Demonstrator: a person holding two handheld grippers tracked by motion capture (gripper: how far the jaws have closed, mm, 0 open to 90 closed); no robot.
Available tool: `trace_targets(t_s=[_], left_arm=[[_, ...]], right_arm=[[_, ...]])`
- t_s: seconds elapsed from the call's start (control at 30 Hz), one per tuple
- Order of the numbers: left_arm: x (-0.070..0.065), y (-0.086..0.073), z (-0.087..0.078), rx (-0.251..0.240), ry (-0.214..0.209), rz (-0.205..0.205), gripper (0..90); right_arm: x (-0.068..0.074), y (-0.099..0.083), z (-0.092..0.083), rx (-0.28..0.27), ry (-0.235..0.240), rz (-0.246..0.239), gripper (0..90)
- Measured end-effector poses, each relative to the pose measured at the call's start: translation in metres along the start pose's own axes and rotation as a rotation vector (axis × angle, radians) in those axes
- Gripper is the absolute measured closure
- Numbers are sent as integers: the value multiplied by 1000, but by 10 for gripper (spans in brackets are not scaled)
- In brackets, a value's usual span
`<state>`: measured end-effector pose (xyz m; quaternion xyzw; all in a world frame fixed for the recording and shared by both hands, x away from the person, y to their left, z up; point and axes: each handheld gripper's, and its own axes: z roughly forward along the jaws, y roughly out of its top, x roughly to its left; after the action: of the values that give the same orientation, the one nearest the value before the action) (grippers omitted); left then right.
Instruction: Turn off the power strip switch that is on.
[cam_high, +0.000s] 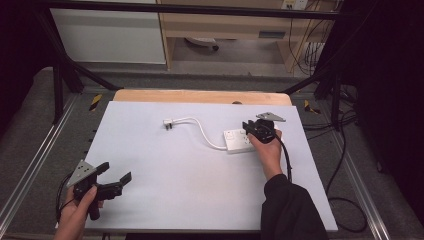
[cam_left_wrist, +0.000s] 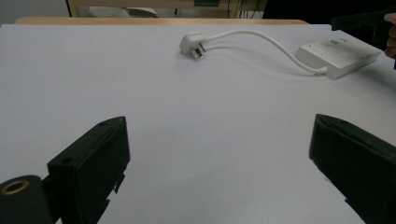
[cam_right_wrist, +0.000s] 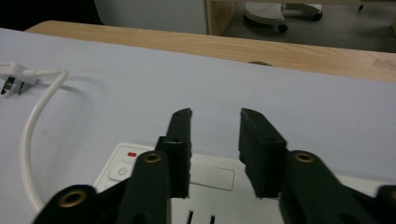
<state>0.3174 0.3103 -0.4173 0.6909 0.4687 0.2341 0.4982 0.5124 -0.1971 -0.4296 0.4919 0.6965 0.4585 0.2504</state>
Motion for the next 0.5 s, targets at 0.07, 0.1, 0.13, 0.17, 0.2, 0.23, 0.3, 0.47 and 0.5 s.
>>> trace_targets(t_s=[0.07, 0.1, 0.13, 0.17, 0.2, 0.23, 0.3, 0.47, 0.5], left_arm=[[0, 0, 0, 0, 0, 1, 51], [0, 0, 0, 0, 0, 1, 51], [0, 0, 0, 0, 0, 1, 51], [0, 0, 0, 1, 0, 1, 51], [0, 0, 0, 1, 1, 0, 51], [0, 0, 0, 2, 2, 1, 51], [0, 0, 0, 4, 2, 2, 51], [0, 0, 0, 10, 4, 2, 51], [0, 0, 0, 9, 4, 2, 51]], right_arm=[[-1, 2, -1, 3, 11, 25, 557], [-1, 3, -1, 5, 13, 33, 516], [-2, 3, -2, 2, 12, 42, 467], [-2, 4, -3, 0, 11, 55, 412], [-3, 4, -3, 0, 8, 62, 359], [-4, 5, -4, 6, 5, 72, 307], [-4, 5, -5, 16, 2, 78, 225], [-3, 9, -13, 13, -14, 57, 97], [-2, 11, -16, 7, -15, 50, 86]])
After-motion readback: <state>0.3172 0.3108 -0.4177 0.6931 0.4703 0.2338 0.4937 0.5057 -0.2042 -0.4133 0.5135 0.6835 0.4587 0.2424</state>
